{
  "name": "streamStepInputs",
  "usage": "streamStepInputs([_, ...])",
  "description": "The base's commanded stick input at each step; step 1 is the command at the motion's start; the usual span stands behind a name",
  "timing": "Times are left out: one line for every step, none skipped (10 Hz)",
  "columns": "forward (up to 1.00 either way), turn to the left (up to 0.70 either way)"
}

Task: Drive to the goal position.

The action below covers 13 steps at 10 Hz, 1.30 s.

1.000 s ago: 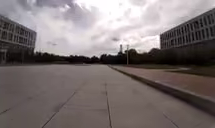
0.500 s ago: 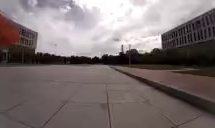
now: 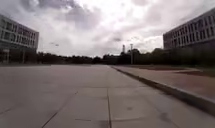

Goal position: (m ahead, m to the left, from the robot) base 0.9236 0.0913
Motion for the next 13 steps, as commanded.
streamStepInputs([1.0, 0.0])
streamStepInputs([1.0, 0.0])
streamStepInputs([1.0, 0.0])
streamStepInputs([1.0, 0.0])
streamStepInputs([1.0, 0.0])
streamStepInputs([1.0, 0.0])
streamStepInputs([1.0, 0.0])
streamStepInputs([1.0, 0.0])
streamStepInputs([1.0, 0.0])
streamStepInputs([1.0, 0.0])
streamStepInputs([1.0, 0.0])
streamStepInputs([1.0, 0.0])
streamStepInputs([1.0, 0.0])
